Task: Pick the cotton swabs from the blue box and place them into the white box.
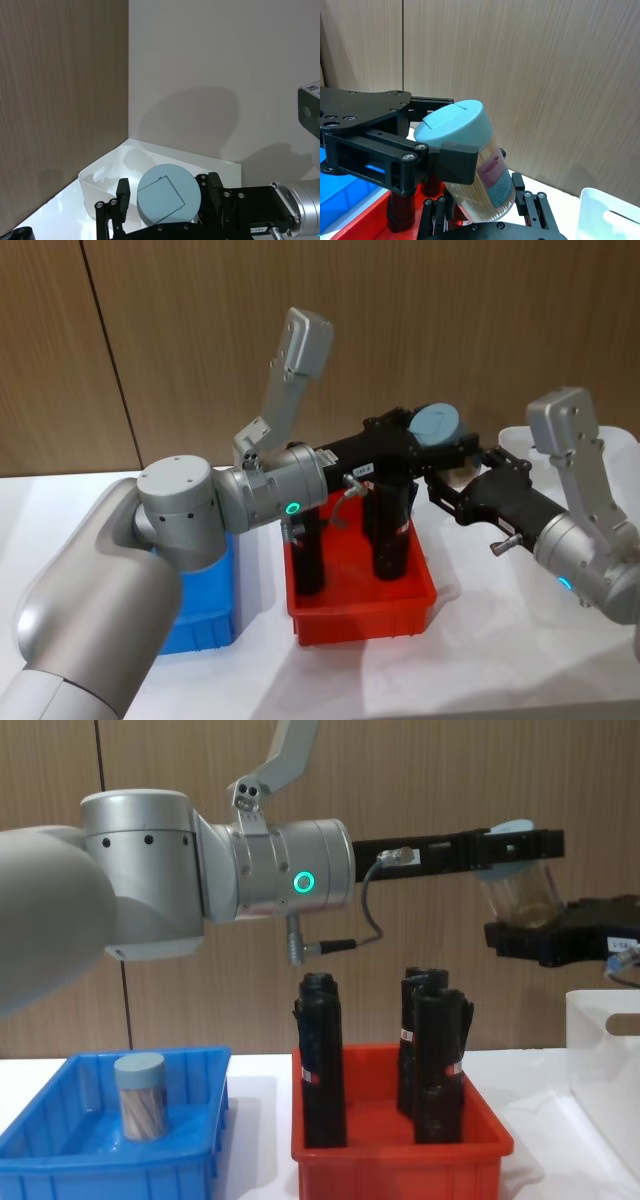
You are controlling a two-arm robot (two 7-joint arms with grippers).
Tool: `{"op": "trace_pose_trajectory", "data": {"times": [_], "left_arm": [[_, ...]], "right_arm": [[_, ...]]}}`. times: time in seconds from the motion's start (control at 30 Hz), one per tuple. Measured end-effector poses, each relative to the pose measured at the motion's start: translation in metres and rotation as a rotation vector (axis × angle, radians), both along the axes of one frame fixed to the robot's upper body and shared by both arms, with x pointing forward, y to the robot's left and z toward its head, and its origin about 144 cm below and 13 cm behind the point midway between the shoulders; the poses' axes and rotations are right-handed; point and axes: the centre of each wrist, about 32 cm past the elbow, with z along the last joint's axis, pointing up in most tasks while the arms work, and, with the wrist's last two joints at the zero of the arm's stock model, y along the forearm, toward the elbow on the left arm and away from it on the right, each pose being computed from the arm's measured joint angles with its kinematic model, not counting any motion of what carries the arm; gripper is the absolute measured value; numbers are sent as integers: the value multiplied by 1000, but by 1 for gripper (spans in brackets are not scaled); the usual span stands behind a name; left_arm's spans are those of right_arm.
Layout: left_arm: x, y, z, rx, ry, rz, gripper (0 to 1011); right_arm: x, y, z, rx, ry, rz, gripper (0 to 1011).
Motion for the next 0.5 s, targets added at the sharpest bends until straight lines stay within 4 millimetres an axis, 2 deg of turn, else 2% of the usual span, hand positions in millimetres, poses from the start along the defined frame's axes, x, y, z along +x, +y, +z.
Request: {"op": "trace_pose_trajectory", "data": {"times": [0.1,0.5], "left_arm": [[0,0,0,0,0,0,1004],[0,0,0,-1,-1,0,1004]], "right_arm": [[0,0,0,0,0,1,673],[0,0,1,3,-2,5,674]]}}
